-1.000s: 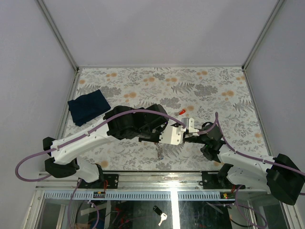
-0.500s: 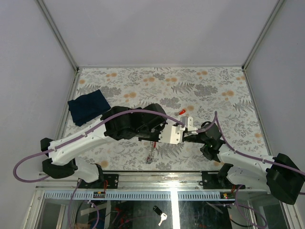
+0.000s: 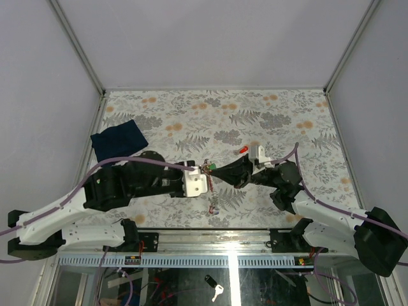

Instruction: Put the keys on the keyring

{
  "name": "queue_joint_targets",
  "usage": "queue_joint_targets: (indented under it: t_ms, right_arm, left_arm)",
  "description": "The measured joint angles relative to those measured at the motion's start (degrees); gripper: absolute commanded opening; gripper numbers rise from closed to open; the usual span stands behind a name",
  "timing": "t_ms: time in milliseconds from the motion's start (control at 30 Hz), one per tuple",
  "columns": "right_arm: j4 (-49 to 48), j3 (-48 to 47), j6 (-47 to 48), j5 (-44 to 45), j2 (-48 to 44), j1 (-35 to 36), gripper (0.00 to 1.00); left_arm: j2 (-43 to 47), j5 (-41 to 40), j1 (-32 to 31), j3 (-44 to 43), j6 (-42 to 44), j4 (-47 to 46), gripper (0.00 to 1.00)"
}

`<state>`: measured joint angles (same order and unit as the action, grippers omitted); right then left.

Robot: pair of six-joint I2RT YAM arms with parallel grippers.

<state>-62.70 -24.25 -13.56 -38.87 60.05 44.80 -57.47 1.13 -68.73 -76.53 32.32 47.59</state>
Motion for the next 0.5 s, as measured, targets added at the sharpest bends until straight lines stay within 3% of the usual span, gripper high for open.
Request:
queue_joint_targets:
  t_ms: [233,500]
  right_arm:
    - [-5.84,-1.01,-6.05,-1.25,0.02,-1.07,0.00]
    - [-7.48,-4.22,-8.09,-1.66,-0.20,-1.09,0.00]
  left_arm:
    - [10.64,3.54,2.10,14.60,-6.75,-19.23,0.41]
    - [11.04,9.03,6.82,16.37,-8.72,-27.47,0.36]
